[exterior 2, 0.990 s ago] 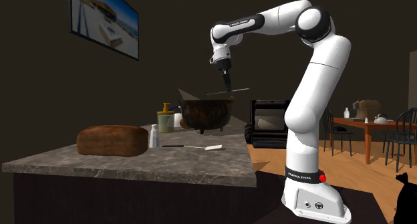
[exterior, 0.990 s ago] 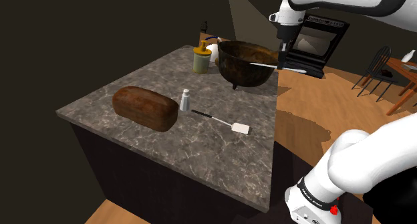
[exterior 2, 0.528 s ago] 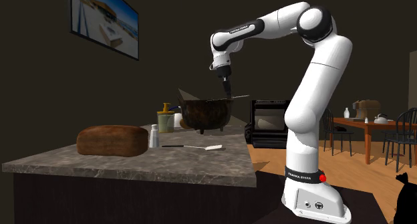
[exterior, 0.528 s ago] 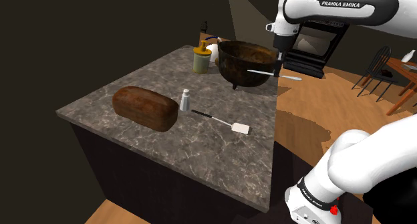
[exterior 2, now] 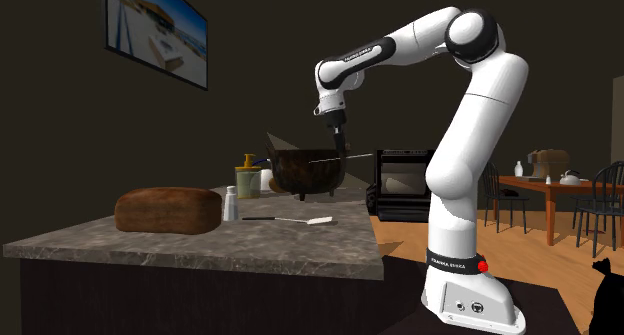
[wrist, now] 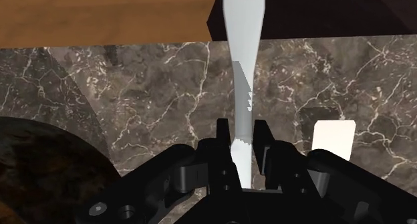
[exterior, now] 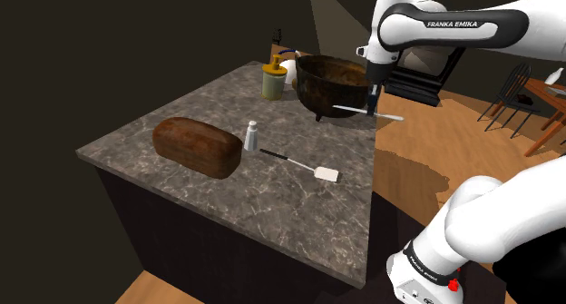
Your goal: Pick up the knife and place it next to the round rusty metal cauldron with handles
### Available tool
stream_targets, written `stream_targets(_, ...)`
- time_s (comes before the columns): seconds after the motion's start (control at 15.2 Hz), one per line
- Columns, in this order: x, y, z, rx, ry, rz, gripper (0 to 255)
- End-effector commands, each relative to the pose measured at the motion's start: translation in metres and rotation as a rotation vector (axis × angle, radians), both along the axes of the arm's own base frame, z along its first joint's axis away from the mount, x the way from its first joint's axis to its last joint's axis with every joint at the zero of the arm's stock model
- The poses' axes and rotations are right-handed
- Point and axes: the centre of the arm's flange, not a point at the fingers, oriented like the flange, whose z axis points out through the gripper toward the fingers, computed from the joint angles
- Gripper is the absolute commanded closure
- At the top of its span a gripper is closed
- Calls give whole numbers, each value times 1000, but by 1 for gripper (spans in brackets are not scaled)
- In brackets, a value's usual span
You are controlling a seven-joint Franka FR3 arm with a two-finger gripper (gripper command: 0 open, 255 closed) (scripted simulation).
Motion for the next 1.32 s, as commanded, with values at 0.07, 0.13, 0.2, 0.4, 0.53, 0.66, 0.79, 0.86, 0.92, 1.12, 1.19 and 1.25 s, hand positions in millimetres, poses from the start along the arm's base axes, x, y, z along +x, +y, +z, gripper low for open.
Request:
stream_targets(0.07, 0, 0, -16, 0, 0, 0, 255)
stream_targets(0.13, 0, 0, -22, 0, 0, 0, 255)
stream_targets(0.2, 0, 0, -27, 0, 0, 0, 255)
stream_targets(0.4, 0, 0, -43, 0, 0, 0, 255)
stream_targets(0.53, 0, 0, -53, 0, 0, 0, 255)
stream_targets(0.66, 0, 0, -64, 0, 0, 0, 255)
stream_targets(0.79, 0, 0, -74, 0, 0, 0, 255)
stream_targets(0.86, 0, 0, -80, 0, 0, 0, 255)
stream_targets(0.92, 0, 0, -85, 0, 0, 0, 255)
stream_targets(1.12, 0, 0, -101, 0, 0, 0, 255)
stream_targets(1.19, 0, 0, -106, 0, 0, 0, 255)
stream_targets(1.25, 0, 0, -111, 0, 0, 0, 255)
